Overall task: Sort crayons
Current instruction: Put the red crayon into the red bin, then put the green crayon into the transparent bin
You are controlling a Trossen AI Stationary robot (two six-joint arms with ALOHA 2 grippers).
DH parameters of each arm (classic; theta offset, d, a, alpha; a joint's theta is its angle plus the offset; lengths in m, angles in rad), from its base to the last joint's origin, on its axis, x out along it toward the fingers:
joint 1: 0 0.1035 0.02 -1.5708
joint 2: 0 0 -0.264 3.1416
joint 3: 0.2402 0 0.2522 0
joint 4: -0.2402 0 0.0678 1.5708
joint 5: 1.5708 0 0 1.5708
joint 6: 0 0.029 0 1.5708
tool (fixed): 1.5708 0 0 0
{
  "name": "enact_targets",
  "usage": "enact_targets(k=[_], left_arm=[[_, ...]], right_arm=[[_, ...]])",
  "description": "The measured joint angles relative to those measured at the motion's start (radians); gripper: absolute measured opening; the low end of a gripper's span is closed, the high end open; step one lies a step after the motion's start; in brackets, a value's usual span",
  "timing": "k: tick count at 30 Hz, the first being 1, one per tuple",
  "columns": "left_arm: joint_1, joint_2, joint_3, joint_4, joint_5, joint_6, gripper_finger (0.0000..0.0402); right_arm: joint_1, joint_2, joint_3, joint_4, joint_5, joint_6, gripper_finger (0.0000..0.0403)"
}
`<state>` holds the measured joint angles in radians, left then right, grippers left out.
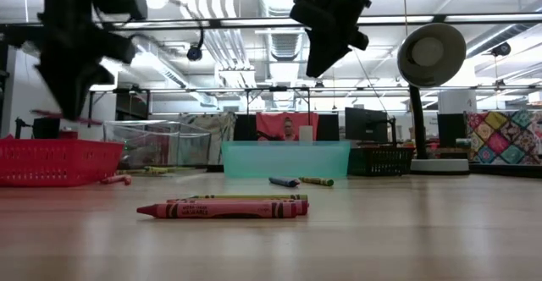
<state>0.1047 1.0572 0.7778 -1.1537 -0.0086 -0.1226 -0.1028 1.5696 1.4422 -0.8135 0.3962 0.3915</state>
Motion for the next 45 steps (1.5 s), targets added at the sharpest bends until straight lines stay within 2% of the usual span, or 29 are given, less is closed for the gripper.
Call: enact_targets(k=[4, 9, 18, 25, 33, 36, 41, 45], left_arm=[[0.000, 0.037, -0.036, 0.001, -0.005, -0.021, 0.0000], [0.003, 0.105, -0.036, -0.003, -0.127, -0.069, 0.0002], [0.003, 0.244, -0.036, -0.006, -0.139, -0.071, 0.0033], [0.003, 0.293, -0.036, -0.006, -0.140, -0.074, 0.0054], [0.003, 0.253, -0.011, 0.003, -0.141, -0.070, 0.0057], [0.003, 0.217, 0.014, 0.022, -0.163, -0.046, 0.0057], [0.003, 0.124, 0.036, 0.171, -0.260, 0.029, 0.0057], [0.002, 0.034, 0.030, 0.369, -0.264, 0.106, 0.0057]], right_arm=[[0.000, 0.004, 0.000, 0.004, -0.001, 0.000, 0.0079], [0.000, 0.004, 0.000, 0.004, -0.002, 0.000, 0.0079], [0.000, 0.004, 0.000, 0.003, -0.003, -0.011, 0.0079], [0.000, 0.005, -0.003, 0.004, -0.004, 0.031, 0.0079], [0.002, 0.014, -0.043, 0.031, -0.015, 0.132, 0.0079], [0.003, 0.036, -0.057, 0.063, -0.058, 0.150, 0.0079], [0.007, 0.110, -0.059, 0.141, -0.178, 0.187, 0.0079], [0.007, 0.177, -0.060, 0.138, -0.279, 0.198, 0.0079]])
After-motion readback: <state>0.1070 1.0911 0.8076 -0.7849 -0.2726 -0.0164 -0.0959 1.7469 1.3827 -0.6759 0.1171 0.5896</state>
